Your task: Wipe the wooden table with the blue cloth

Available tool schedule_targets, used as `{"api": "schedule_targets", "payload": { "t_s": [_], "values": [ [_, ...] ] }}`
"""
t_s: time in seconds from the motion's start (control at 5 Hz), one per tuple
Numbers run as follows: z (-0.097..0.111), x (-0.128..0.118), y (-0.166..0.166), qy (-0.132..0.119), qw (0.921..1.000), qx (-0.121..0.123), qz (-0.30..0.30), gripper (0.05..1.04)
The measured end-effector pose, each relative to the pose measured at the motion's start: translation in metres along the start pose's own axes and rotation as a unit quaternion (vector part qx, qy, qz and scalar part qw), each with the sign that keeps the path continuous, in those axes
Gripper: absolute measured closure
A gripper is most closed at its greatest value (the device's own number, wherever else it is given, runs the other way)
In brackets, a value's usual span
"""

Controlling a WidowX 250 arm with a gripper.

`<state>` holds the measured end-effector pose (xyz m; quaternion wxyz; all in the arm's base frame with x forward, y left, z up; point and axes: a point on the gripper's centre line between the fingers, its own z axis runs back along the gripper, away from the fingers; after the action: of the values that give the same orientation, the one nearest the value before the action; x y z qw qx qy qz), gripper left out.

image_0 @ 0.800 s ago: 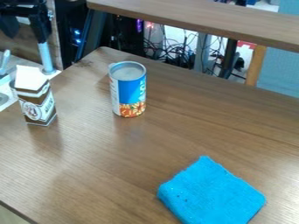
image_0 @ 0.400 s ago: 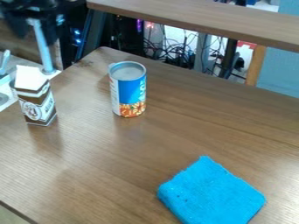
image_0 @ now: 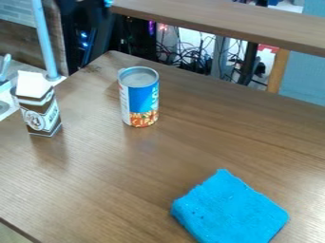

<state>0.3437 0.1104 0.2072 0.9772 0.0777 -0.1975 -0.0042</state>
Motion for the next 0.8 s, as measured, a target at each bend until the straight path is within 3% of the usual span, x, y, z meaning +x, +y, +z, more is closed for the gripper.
{"api": "schedule_targets", "payload": {
  "t_s": [0.2, 0.4, 0.6, 0.8],
  "values": [
    [0.008, 0.018, -0.033, -0.024, 0.9991, -0.019, -0.031, 0.074],
    [0.014, 0.029, -0.08, -0.046, 0.9942, -0.063, -0.075, 0.074],
    [0.011, 0.035, -0.131, -0.053, 0.9845, -0.111, -0.125, 0.074],
    [-0.006, 0.029, -0.183, -0.028, 0.9743, -0.146, -0.169, 0.074]
  ]
}}
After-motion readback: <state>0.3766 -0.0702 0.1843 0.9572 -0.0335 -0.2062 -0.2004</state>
